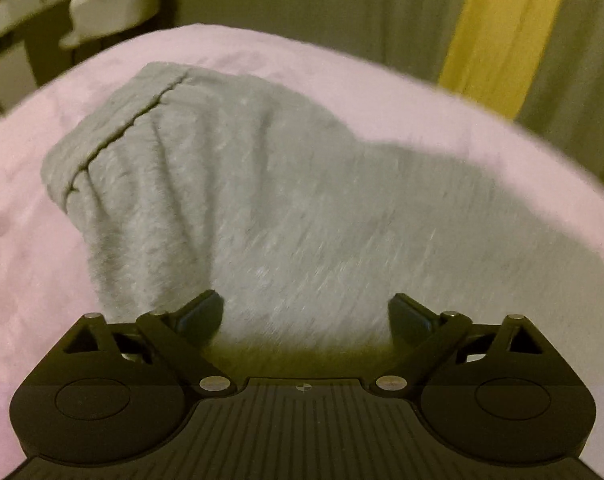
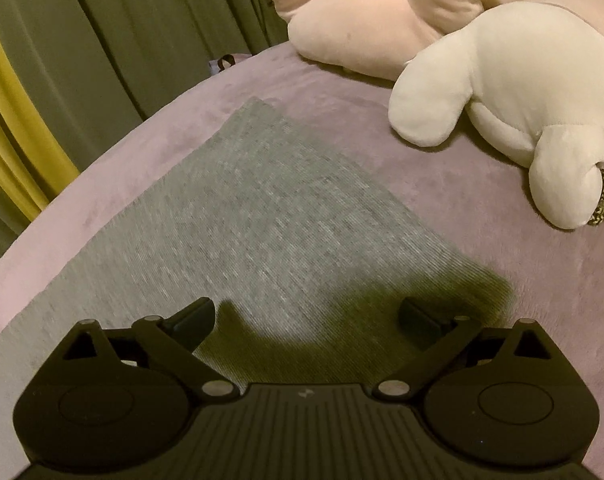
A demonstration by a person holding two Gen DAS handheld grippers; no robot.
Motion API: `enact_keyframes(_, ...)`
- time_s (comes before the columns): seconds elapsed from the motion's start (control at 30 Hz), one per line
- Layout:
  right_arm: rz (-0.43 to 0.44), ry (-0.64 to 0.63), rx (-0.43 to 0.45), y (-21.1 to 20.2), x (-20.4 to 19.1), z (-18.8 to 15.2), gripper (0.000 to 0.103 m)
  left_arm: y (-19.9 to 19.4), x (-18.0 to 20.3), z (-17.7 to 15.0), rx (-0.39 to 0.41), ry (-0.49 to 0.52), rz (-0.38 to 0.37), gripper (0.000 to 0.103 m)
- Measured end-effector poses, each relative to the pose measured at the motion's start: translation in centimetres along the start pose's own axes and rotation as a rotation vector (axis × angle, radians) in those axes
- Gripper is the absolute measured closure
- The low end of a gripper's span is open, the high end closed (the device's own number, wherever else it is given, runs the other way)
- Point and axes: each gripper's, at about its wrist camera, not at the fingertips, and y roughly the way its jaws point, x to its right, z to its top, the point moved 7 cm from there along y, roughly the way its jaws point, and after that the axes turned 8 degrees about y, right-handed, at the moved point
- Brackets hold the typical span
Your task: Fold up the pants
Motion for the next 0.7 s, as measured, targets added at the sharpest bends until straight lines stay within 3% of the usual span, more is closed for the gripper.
enact_keyframes(0.1,-0.022,-0.021,0.001,0.1,-0.3,-0.2,0.004,0.0,0.6,-0.2,-0.007,0.043,0.041,0.007)
enact_keyframes(0.23,-0.032,-0.032,0.0,0.2,-0.4,-0.2,0.004,0.0,0.4,-0.4,-0.007,0.028,0.029,0.007)
enact_keyframes(0.7,0.076,0.104,0.006,-0.8,1.4,0.4,0.004,-0.4,0.1,-0.2,0.0,0.02,0.05,0.006)
